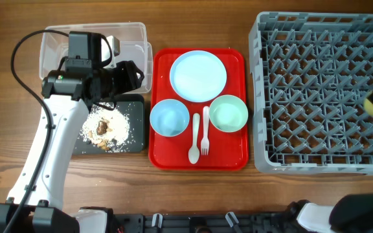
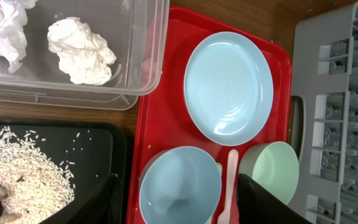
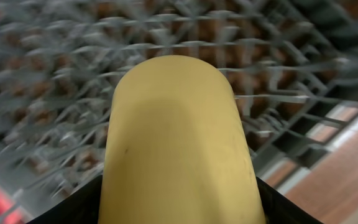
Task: Sort waste into correct bins and load items into the dishwasher rack
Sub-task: 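Place the yellow cup in the rack's right side with the right gripper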
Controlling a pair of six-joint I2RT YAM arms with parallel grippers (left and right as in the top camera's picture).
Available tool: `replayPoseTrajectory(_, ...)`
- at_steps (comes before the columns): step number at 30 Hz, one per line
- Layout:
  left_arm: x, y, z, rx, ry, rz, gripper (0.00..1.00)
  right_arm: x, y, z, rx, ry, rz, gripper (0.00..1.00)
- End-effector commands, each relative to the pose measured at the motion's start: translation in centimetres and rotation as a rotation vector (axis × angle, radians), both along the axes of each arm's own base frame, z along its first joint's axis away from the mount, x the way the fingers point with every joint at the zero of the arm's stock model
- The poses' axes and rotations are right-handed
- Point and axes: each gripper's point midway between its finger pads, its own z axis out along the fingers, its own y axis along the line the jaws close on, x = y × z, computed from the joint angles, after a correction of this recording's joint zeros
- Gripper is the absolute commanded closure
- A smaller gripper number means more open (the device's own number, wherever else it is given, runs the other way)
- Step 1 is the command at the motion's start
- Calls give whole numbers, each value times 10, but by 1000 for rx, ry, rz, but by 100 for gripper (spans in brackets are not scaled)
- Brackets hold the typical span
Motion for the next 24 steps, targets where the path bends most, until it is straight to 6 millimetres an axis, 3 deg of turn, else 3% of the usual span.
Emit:
replayPoseTrajectory(1,0,3,8,17,-29,-3,40,-17,-36,-25,18,94,-128,70)
replayPoseTrajectory(8,0,3,8,17,-29,-3,41,-14,-51,-90,123,238,-178,61)
replayPoseTrajectory(9,0,3,8,17,-29,-3,41,-13,-49,-94,143,245,-173,46)
replayPoseTrajectory(10,0,3,8,17,-29,-3,40,-10,-44,-99,177,237,-160,22)
replayPoseTrajectory(11,0,3,8,17,-29,-3,33,-5,-39,-98,210,212,-143,10)
replayPoseTrajectory(14,-1,3,7,17,-25,-3,28,-5,-32,-96,241,204,-118,9)
replayPoseTrajectory(16,-3,4,6,19,-13,-3,26,13,-16,-73,278,86,-45,9)
replayPoseTrajectory(18,-9,5,2,22,14,-2,25,38,12,-33,292,-80,111,9)
replayPoseTrajectory(21,-16,7,-3,33,51,2,24,71,95,28,233,-269,489,9)
replayPoseTrajectory(22,-17,7,-4,38,56,4,24,79,137,38,205,-281,666,9)
replayPoseTrajectory(24,-18,8,-5,38,60,5,23,85,192,37,194,-265,901,9)
